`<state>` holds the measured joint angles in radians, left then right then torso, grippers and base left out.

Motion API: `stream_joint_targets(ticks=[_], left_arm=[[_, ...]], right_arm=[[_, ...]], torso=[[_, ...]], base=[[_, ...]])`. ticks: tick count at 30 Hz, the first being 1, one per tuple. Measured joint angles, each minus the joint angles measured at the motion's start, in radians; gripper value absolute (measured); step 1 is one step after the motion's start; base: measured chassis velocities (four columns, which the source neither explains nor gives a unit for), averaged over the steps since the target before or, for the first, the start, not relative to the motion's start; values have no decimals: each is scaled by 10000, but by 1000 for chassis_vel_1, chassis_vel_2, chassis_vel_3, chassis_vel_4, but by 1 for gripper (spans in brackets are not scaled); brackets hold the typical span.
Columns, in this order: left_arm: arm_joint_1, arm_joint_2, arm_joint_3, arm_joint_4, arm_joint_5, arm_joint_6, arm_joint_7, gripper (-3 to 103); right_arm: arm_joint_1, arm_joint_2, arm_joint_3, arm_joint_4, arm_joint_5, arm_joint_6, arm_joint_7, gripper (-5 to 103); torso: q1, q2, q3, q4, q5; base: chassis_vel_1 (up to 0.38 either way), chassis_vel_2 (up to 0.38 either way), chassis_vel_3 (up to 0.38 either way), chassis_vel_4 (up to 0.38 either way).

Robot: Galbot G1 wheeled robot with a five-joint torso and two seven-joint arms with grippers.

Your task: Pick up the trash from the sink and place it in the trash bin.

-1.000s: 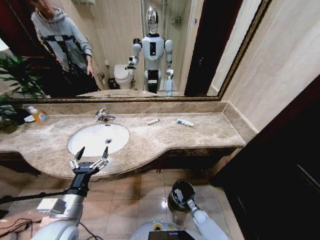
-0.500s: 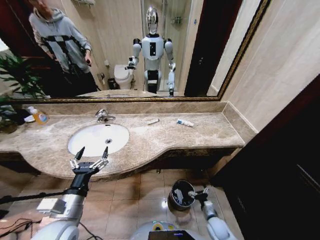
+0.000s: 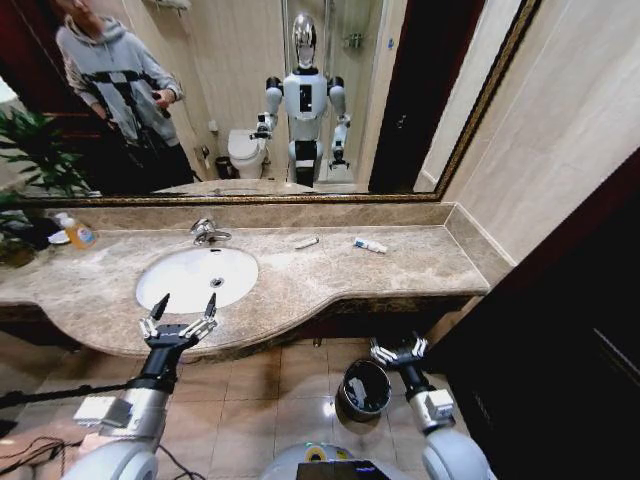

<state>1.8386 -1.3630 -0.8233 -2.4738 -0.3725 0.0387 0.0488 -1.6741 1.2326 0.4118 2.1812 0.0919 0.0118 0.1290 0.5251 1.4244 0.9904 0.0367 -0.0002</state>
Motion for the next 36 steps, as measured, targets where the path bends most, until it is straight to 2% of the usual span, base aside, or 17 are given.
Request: stream_joint_targets(ticks=[3,10,13,17,19,27,30,36], left_arm=[[0,0,0,0,0,0,0,100],[0,0,0,0,0,0,0,100],[0,0,0,0,0,0,2,100],[0,0,0,0,0,0,0,100],[0,0,0,0,0,0,0,100],[-1,0,1,0,0,0,3,100],[0,0,0,0,0,0,0,100],[0,1,1,0,0,0,7,100]], right_arm=[[904,-347,-223,-692,131,183,-243,100],[2181,-944,-723,-1359,832,40,-343,100],[3418,-1451,-1400,-1950,1351,-193,-357,100],[4481,-1687,-1988,-2472,1688,-330,-354,100],[5485,-1826,-2626,-2959,1942,-445,-350,100],[7390,-1617,-4016,-4369,2158,-531,-360,100],[8751,-1243,-4799,-5387,2196,-588,-367,100],[10171,-668,-5372,-6696,2192,-746,-413,100]], torso=[[1,-1,2,3,3],[1,-2,1,2,2],[2,-2,2,1,3],[2,-3,2,2,1],[2,-3,2,2,1],[1,-3,2,1,1],[1,-3,2,2,0],[1,-3,1,2,1]], base=[[0,0,0,0],[0,0,0,0],[0,0,0,0],[0,0,0,0],[0,0,0,0],[0,0,0,0],[0,0,0,0],[0,0,0,0]])
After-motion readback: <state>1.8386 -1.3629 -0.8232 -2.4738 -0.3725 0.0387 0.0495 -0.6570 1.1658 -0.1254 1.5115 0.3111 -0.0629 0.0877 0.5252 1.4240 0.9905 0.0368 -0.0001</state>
